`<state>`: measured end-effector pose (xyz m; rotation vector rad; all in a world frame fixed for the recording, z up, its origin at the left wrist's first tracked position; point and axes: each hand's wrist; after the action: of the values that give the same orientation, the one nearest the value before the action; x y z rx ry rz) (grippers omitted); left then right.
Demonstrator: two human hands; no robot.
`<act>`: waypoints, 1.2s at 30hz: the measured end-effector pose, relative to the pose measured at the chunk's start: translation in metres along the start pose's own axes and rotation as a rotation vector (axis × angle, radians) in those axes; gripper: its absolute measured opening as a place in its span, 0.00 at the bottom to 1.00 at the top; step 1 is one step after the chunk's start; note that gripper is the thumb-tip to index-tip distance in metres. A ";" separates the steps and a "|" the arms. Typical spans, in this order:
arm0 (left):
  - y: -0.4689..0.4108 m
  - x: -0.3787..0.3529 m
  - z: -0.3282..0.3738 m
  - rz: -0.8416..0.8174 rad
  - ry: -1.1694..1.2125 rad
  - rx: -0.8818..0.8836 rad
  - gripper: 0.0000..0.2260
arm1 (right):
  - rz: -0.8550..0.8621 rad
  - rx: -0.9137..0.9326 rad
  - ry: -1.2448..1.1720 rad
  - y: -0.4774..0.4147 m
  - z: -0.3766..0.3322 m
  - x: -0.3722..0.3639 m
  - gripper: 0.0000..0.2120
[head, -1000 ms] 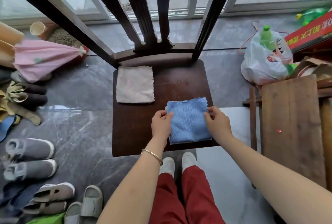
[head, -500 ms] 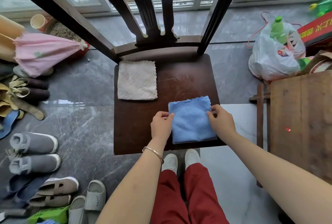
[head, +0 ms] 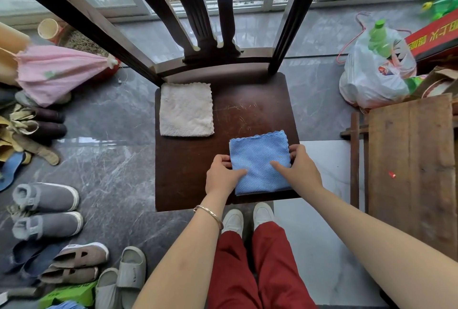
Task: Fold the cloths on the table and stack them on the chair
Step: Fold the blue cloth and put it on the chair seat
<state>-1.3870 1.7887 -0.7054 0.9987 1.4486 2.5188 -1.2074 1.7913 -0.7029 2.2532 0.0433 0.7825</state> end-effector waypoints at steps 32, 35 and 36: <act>0.073 0.043 0.055 0.126 0.044 -0.081 0.19 | 0.031 0.224 0.115 0.063 -0.063 0.046 0.24; 0.100 0.058 0.066 0.118 0.090 -0.104 0.19 | 0.022 0.226 0.084 0.089 -0.080 0.066 0.24; 0.110 0.062 0.070 0.110 0.103 -0.111 0.19 | 0.023 0.229 0.075 0.098 -0.087 0.072 0.24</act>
<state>-1.3687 1.8029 -0.5621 0.9693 1.2945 2.7330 -1.2154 1.7935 -0.5535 2.4416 0.1494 0.9136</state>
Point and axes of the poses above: each hand's wrist, its own y-axis away from the middle knuckle, its own x-axis out of the back of the hand, z = x × y, and after that the axes turned 11 degrees about -y, right-handed
